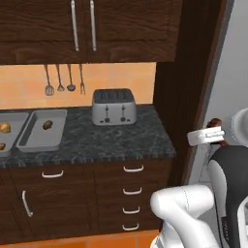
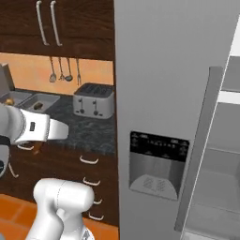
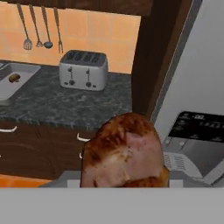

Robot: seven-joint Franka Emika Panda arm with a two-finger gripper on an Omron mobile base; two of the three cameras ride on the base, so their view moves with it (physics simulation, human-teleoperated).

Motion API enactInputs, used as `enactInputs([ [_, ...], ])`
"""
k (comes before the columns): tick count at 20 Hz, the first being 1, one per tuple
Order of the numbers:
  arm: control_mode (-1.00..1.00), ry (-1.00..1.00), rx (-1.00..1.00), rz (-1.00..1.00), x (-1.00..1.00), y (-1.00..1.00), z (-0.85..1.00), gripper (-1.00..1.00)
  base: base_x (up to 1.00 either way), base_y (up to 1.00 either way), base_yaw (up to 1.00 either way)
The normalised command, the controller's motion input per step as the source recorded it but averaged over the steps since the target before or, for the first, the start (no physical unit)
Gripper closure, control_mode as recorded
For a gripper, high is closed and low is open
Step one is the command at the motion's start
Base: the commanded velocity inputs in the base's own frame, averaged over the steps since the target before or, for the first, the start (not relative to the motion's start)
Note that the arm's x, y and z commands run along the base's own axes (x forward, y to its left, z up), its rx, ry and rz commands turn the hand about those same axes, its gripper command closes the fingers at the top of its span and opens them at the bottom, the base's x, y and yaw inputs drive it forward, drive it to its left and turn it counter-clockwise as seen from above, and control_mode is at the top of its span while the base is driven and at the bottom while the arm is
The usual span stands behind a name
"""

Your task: Place one mushroom and one chicken drumstick in each tupperware on the nearby counter, to pack two identical lunches.

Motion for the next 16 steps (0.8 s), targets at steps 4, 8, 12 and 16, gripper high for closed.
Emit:
enactInputs([
  [4, 1.0, 0.0, 0.0, 0.0, 0.0, 0.0, 0.0, 1.0, 0.32, 1.0, -0.08],
  [8, 1.0, 0.0, 0.0, 0.0, 0.0, 0.0, 0.0, 1.0, 0.2, 1.0, -0.06],
  [12, 1.0, 0.0, 0.0, 0.0, 0.0, 0.0, 0.0, 1.0, 0.34, 1.0, -0.07],
  [16, 1.0, 0.0, 0.0, 0.0, 0.0, 0.0, 0.0, 1.0, 0.44, 1.0, -0.06],
])
